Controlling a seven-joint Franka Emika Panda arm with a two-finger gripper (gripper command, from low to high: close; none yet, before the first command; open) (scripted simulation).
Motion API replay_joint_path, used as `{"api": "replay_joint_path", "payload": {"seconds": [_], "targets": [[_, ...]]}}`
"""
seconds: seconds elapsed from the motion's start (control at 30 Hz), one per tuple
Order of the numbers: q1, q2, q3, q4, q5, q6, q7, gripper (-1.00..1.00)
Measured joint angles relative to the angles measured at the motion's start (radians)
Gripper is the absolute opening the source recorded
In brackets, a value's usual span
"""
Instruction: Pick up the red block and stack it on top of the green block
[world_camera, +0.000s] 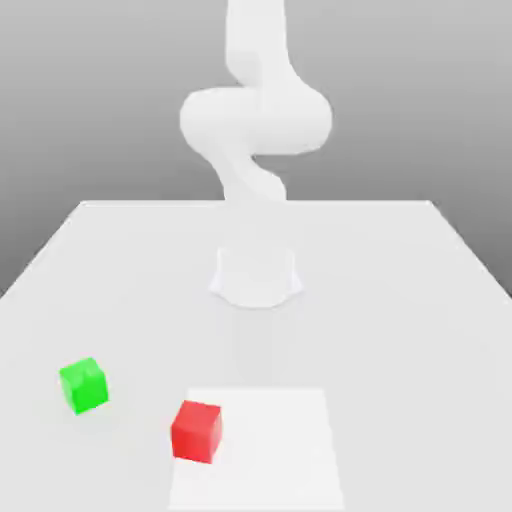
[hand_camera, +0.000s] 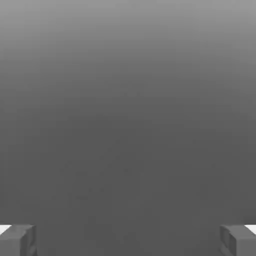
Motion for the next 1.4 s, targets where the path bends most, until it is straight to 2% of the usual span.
{"api": "replay_joint_path", "payload": {"seconds": [0.67, 0.87, 0.9, 1.13, 1.33, 1.4], "targets": [[-0.070, 0.732, -0.081, -0.318, 0.019, 0.381, 0.016, 0.00], [-0.092, 0.948, -0.055, -0.317, 0.057, 0.548, -0.011, 0.00], [-0.096, 0.983, -0.049, -0.312, 0.068, 0.577, -0.019, -1.00], [-0.101, 0.991, -0.043, -0.311, 0.067, 0.584, -0.018, -1.00], [-0.095, 0.805, -0.074, -0.339, 0.013, 0.428, 0.031, -1.00], [-0.155, 0.763, -0.110, -0.350, -0.007, 0.398, 0.096, -1.00]]}}
